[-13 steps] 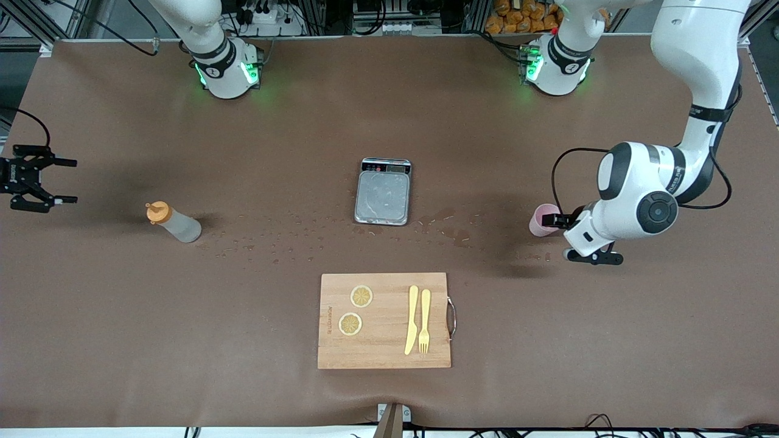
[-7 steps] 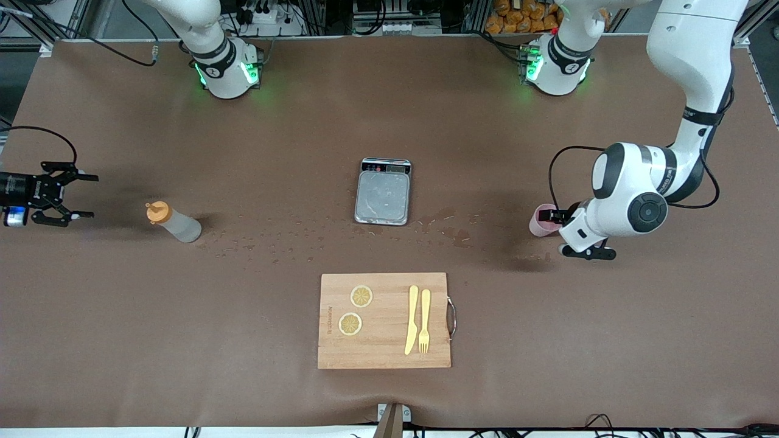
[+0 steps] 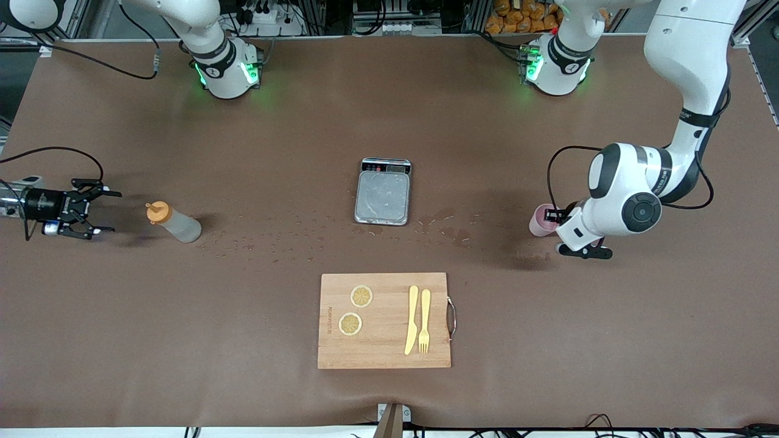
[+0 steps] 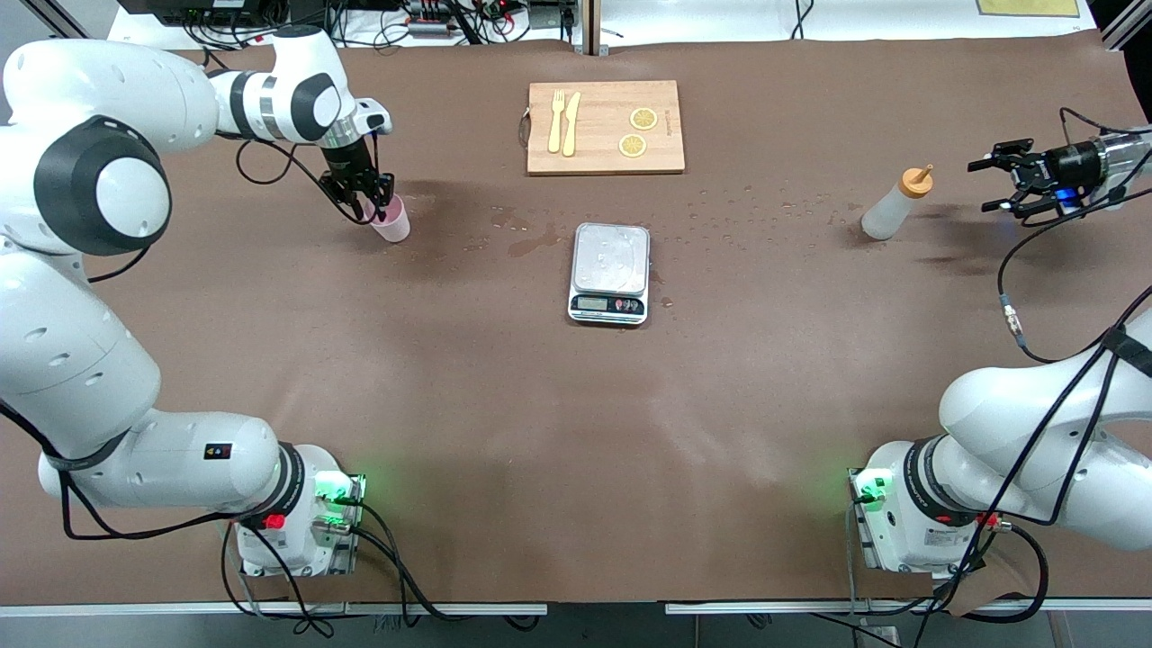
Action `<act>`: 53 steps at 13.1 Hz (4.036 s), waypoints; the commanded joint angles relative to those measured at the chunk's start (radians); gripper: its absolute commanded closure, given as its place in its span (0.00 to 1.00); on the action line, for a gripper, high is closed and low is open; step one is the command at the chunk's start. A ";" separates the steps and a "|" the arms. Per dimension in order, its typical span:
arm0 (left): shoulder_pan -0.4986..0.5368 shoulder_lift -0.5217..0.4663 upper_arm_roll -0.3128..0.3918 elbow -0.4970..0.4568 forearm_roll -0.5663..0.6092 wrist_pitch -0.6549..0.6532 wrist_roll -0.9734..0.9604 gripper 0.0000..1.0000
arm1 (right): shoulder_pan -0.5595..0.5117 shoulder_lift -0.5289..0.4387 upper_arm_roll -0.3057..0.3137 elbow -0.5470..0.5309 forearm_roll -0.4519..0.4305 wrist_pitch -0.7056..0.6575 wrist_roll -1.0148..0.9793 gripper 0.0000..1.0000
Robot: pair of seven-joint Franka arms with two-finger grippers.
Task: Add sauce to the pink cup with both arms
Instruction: 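Grasp the pink cup with the left gripper while the right gripper reaches the bottle, then carry the pink cup onto the silver scale with the left gripper, then release the cup and raise the left gripper while the right gripper lifts the bottle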
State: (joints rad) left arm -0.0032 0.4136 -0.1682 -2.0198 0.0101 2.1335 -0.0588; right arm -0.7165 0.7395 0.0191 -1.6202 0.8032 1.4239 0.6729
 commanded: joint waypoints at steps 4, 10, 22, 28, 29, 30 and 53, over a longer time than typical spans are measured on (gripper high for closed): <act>0.003 -0.039 -0.007 0.001 0.027 0.014 -0.003 1.00 | 0.035 0.076 0.018 0.019 0.042 0.050 -0.067 0.00; 0.011 -0.179 -0.011 0.035 -0.057 -0.020 -0.030 1.00 | 0.060 0.110 0.018 0.016 0.060 0.052 -0.078 0.00; -0.075 -0.110 -0.289 0.252 -0.170 -0.129 -0.637 1.00 | 0.114 0.127 0.019 -0.018 0.063 0.076 -0.108 0.00; -0.337 0.114 -0.280 0.435 -0.122 -0.060 -0.906 1.00 | 0.144 0.126 0.021 -0.036 0.079 0.075 -0.113 0.00; -0.359 0.141 -0.280 0.452 -0.095 -0.050 -0.938 1.00 | 0.146 0.126 0.021 -0.036 0.079 0.073 -0.113 0.00; -0.382 0.171 -0.280 0.472 -0.070 -0.047 -0.961 1.00 | 0.153 0.126 0.021 -0.036 0.079 0.073 -0.113 0.00; -0.445 0.254 -0.278 0.516 -0.018 -0.055 -0.957 0.00 | 0.249 0.025 0.013 -0.038 0.074 0.124 -0.052 0.60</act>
State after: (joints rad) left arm -0.4534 0.7065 -0.4503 -1.5088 -0.0386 2.1011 -1.0035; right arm -0.5010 0.8110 0.0455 -1.6318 0.8637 1.5290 0.5980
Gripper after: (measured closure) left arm 0.515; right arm 0.604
